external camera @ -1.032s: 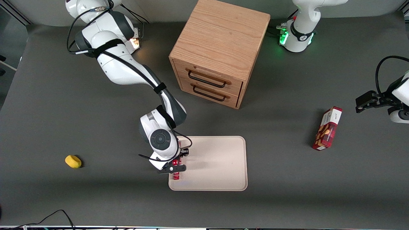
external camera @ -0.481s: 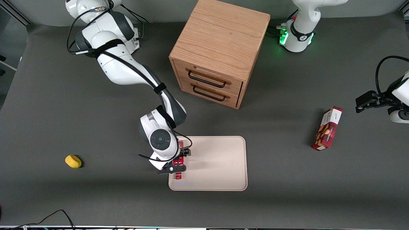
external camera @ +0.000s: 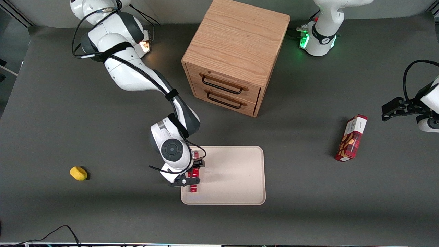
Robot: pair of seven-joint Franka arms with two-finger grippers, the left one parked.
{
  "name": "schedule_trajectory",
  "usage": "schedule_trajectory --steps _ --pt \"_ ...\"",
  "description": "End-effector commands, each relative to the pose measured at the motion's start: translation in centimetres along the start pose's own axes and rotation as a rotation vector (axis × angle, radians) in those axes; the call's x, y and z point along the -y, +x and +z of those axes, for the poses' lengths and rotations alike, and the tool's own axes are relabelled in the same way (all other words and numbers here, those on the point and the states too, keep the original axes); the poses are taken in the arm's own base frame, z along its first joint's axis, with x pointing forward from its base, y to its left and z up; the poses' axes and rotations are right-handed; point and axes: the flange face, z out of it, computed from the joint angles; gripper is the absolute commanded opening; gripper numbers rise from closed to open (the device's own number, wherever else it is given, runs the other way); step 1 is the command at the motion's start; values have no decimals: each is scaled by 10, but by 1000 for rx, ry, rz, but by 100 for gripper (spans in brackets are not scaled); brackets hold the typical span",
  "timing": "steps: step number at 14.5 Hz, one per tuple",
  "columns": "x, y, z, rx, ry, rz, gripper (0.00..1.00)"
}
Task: Place coke bottle on tray
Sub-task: 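Open the right gripper to release the bottle on the tray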
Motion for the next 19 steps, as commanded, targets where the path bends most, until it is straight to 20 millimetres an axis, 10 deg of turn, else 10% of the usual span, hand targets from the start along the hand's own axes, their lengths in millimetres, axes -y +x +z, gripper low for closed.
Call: schedule_trajectory --steps 1,8,19 --pt "0 5 -2 -4 24 0 100" --pt "2 3 -25 24 56 24 100" --pt "-38 -27 -205 130 88 152 100"
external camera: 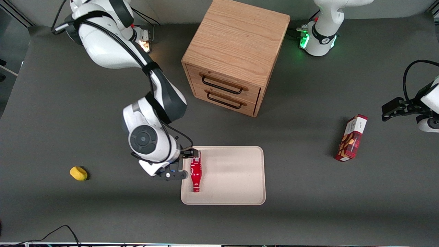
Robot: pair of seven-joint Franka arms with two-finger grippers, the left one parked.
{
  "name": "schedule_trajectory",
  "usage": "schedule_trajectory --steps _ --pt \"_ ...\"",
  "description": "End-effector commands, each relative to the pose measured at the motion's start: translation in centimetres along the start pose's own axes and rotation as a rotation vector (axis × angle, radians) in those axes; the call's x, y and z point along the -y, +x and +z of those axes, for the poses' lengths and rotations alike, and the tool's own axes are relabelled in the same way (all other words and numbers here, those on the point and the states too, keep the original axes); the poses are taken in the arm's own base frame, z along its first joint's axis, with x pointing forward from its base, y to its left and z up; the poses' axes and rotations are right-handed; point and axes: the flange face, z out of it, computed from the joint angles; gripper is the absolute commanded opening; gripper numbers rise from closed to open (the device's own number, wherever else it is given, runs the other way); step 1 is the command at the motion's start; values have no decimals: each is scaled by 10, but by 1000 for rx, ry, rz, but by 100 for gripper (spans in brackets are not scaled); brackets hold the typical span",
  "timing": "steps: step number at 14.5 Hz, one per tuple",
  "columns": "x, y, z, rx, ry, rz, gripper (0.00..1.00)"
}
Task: Place coke bottle on tray
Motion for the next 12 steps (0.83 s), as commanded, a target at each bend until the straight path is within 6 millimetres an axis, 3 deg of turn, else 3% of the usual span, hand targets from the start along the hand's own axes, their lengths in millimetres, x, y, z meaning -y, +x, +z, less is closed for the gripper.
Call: schedule_trajectory --steps 1,7,12 --pt "-20 -28 -43 32 4 58 100" --pt "-98 -110 -119 30 -18 102 100" --pt "-155 -183 -156 6 -23 76 100"
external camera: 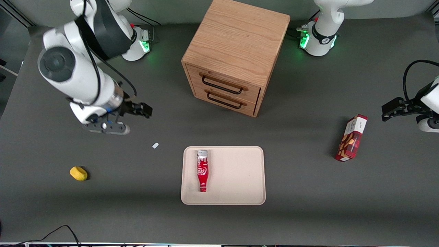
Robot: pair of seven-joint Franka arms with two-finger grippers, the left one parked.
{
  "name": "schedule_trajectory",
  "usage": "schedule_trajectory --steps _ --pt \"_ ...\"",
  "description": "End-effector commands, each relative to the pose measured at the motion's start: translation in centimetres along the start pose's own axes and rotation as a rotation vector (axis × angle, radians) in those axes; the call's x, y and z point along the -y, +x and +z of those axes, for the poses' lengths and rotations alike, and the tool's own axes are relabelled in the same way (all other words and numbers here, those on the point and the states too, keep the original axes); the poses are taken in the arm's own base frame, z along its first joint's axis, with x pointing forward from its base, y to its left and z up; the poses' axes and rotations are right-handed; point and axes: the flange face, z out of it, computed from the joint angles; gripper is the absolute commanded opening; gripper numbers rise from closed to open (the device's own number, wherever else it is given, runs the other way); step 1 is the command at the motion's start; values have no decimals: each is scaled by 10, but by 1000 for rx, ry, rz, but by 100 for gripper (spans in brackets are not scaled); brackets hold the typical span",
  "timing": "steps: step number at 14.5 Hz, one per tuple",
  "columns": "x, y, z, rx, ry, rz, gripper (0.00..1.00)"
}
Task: Place coke bottle on tray
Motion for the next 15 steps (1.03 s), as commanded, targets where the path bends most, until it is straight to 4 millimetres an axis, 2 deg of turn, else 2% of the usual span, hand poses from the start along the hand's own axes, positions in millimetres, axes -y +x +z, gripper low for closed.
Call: schedule_trajectory --steps 1,3,5,7,10,15 --pt "-47 -49 -7 -6 18 -29 100" --pt "-79 -69 -11 -13 30 -56 100" --pt "-114 -79 -13 -19 52 -81 100" --pt "-140 -89 -12 -24 71 -80 100" --pt "-150 -100 -1 -28 56 -76 100" --pt "-166 -93 0 -26 51 -28 100"
